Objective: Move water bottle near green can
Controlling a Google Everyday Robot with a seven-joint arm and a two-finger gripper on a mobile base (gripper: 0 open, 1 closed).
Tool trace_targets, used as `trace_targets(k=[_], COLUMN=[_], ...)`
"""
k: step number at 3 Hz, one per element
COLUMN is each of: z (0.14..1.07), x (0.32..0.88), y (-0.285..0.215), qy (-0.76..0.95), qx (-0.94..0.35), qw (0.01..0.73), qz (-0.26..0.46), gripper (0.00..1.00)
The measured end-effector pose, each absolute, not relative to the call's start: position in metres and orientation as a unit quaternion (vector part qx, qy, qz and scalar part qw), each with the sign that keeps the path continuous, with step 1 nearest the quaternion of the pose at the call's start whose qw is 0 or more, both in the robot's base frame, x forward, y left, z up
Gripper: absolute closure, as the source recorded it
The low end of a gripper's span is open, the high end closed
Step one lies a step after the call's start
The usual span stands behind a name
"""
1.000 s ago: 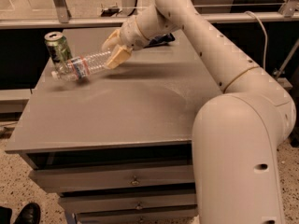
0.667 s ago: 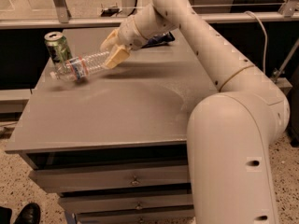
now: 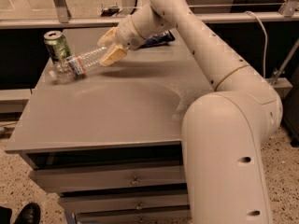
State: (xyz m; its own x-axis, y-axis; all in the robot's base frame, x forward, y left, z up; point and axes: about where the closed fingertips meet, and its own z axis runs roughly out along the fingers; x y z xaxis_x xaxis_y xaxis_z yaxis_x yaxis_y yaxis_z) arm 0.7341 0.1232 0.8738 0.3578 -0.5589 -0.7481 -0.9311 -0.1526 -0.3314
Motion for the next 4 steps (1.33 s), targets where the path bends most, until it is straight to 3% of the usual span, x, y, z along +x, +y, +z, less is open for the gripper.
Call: trace_targets(k=[1, 2, 3, 4], z=[0.874, 0.874, 0.897, 0.920], x=[0.735, 0.735, 0.726, 0.709], y=[0.123, 0.122, 0.079, -0.005], qy=[0.518, 0.519, 0.537, 0.575], qx=[-0.721, -0.720, -0.687, -0.628], qw=[0.396, 0.396, 0.421, 0.461], qz=[0.236, 0.236, 0.250, 0.250], gripper=[0.00, 0.00, 0.00, 0.00])
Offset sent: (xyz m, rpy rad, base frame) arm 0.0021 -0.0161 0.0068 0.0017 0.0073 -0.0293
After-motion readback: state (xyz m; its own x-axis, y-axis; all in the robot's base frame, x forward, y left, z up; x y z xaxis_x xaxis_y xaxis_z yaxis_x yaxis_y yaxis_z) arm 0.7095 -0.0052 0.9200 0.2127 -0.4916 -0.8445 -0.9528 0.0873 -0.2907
